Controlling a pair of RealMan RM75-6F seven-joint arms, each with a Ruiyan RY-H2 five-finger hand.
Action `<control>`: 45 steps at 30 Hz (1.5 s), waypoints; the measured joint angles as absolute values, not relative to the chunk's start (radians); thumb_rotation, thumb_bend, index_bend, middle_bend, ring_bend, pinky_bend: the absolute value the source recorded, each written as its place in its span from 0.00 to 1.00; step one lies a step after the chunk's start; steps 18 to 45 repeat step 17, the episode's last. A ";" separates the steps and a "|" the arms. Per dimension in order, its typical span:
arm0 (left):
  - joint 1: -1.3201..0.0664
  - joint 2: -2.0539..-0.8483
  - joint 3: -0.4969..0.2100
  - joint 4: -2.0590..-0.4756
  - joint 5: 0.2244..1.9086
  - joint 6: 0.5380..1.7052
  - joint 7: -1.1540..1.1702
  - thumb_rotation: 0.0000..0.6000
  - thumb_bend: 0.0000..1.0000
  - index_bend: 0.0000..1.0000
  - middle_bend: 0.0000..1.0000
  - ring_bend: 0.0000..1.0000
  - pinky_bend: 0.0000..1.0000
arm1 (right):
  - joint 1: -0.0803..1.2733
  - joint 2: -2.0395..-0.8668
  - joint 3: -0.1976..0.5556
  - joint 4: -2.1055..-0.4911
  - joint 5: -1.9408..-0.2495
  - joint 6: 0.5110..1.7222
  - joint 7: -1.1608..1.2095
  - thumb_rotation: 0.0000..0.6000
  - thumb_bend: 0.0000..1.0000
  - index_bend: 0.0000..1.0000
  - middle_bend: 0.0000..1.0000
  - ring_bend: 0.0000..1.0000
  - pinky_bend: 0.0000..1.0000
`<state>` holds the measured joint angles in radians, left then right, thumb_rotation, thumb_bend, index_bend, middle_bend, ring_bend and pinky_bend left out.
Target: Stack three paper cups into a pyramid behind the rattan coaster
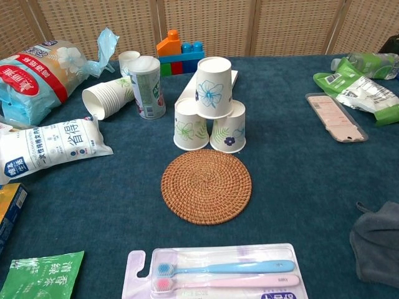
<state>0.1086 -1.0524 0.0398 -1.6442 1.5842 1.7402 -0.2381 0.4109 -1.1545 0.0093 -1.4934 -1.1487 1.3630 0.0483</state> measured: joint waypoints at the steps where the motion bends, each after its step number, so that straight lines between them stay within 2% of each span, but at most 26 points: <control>1: 0.110 -1.054 0.040 -1.643 1.582 1.738 -0.234 1.00 0.40 0.05 0.00 0.00 0.06 | 0.395 -1.156 0.012 -1.496 -1.146 1.371 0.046 1.00 0.39 0.16 0.12 0.00 0.11; 17: 0.097 -1.058 0.021 -1.666 1.581 1.699 -0.201 1.00 0.40 0.05 0.00 0.00 0.06 | 0.278 -1.154 0.077 -1.536 -1.081 1.395 -0.037 1.00 0.38 0.11 0.09 0.00 0.10; 45: 0.097 -1.058 0.021 -1.666 1.581 1.699 -0.201 1.00 0.40 0.05 0.00 0.00 0.06 | 0.278 -1.154 0.077 -1.536 -1.081 1.395 -0.037 1.00 0.38 0.11 0.09 0.00 0.10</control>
